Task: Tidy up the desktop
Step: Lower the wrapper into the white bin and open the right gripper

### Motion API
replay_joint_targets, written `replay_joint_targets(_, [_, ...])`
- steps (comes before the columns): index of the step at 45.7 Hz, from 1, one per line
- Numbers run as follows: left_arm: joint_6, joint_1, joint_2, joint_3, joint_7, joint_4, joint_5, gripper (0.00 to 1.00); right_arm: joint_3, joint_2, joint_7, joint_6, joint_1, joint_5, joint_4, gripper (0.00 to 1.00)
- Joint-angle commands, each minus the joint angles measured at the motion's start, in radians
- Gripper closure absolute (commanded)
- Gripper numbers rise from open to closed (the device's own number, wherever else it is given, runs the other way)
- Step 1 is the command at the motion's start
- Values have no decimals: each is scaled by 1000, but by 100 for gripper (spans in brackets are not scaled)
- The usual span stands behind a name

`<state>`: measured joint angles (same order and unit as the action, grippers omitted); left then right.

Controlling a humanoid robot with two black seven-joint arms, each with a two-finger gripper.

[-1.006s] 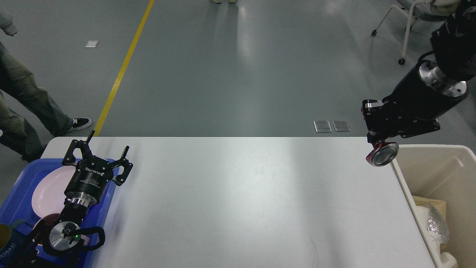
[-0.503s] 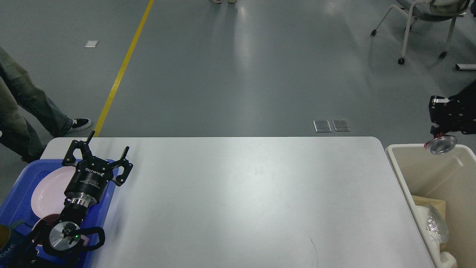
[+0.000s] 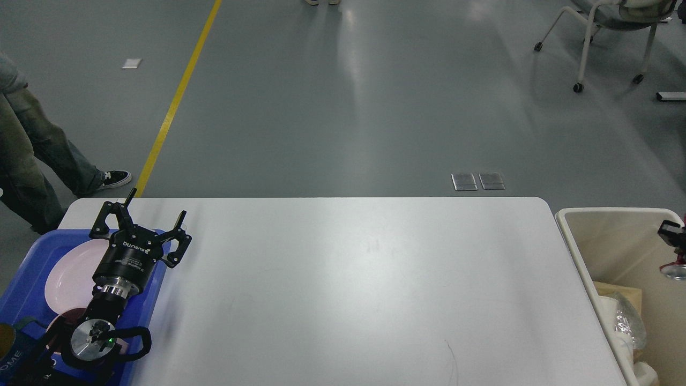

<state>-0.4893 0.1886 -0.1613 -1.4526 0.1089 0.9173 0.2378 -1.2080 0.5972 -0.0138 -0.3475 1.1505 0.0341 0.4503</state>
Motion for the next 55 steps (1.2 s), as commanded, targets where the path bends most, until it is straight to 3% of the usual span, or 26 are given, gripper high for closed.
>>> replay_joint_targets(1, [0,0,0,0,0,0,0,4,83,-52,-2,145,-210,3,-116,100])
replay_joint_targets(11, [0,0,0,0,0,0,0,4,219,-174,-6,266,-486,7,-305,100])
replay_joint_targets(20, [0,0,0,0,0,0,0,4,229,-215,-15,349,-545,9,-335,100])
replay_joint_targets(31, [0,0,0,0,0,0,0,4,231,-215,-17,351,-546,9,-334,100])
replay_joint_targets(32, [0,0,0,0,0,0,0,4,232,-215,-17,354,-546,9,-334,92])
replay_joint_targets(34, [0,0,0,0,0,0,0,4,232,-215,-17,358,-545,9,-329,67])
replay_joint_targets(37, [0,2,0,0,0,0,0,4,229,-220,-15,384,-546,9,-326,11])
replay_joint_targets(38, [0,2,0,0,0,0,0,4,229,-224,-15,403,-545,9,-326,0])
replay_joint_targets(43, [0,0,0,0,0,0,0,4,231,-231,-15,455,-546,9,-320,0])
replay_joint_targets(55, [0,0,-3,0,0,0,0,4,231,-224,-15,455,-548,7,-318,0])
